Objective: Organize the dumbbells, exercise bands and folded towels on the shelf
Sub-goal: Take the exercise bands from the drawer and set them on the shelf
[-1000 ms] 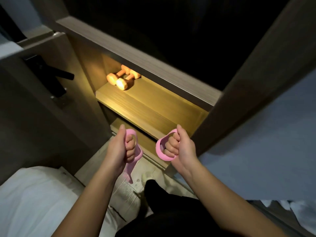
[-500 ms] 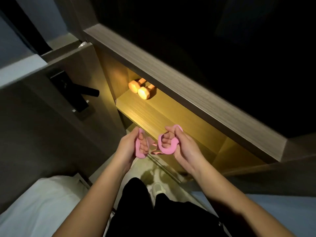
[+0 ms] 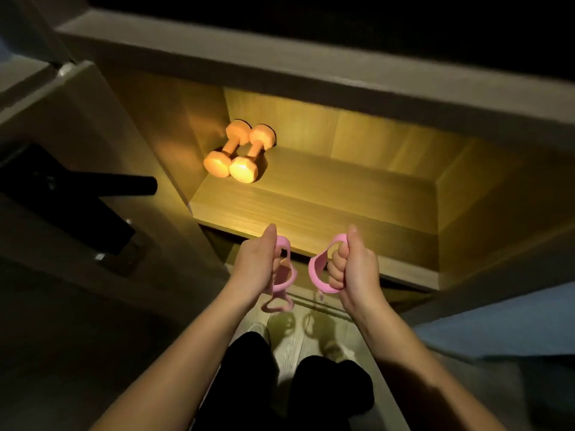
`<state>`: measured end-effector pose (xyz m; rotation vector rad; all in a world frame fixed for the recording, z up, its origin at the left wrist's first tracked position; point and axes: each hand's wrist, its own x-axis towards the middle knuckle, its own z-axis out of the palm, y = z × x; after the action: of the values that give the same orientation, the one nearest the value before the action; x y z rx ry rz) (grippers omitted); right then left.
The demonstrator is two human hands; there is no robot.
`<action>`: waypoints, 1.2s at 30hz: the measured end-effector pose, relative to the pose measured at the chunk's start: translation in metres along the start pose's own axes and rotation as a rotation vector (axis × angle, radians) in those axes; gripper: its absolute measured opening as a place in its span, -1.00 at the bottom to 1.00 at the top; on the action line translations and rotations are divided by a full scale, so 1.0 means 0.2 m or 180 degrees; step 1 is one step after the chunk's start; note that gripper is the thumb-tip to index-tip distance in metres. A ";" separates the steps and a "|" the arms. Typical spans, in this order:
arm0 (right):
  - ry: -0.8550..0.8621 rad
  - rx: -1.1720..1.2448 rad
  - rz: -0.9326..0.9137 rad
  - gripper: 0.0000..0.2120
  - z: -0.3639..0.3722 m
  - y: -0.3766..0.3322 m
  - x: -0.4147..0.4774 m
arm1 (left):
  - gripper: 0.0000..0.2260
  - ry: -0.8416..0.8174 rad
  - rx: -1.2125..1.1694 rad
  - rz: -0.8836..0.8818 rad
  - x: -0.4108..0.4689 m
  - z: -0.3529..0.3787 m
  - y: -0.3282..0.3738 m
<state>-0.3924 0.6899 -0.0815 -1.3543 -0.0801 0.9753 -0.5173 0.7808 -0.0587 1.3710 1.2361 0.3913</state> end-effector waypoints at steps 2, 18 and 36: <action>-0.0142 0.0017 -0.0137 -0.43 -0.04 0.16 -0.02 | -0.45 -0.0148 -0.0311 0.0057 0.00 0.01 -0.17; -0.0541 -0.2366 -0.0505 -0.67 -0.22 0.70 -0.53 | -0.67 -0.1124 0.0190 0.0504 -0.32 -0.11 -0.87; -0.0522 -0.2852 -0.0959 -0.80 -0.26 0.72 -0.51 | -0.84 -0.1261 -0.0831 0.0130 -0.35 -0.04 -0.92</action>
<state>-0.5033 0.5730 -0.1679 -1.9847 -0.9078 0.8081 -0.6296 0.6806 -0.1868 1.1800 0.8019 0.2803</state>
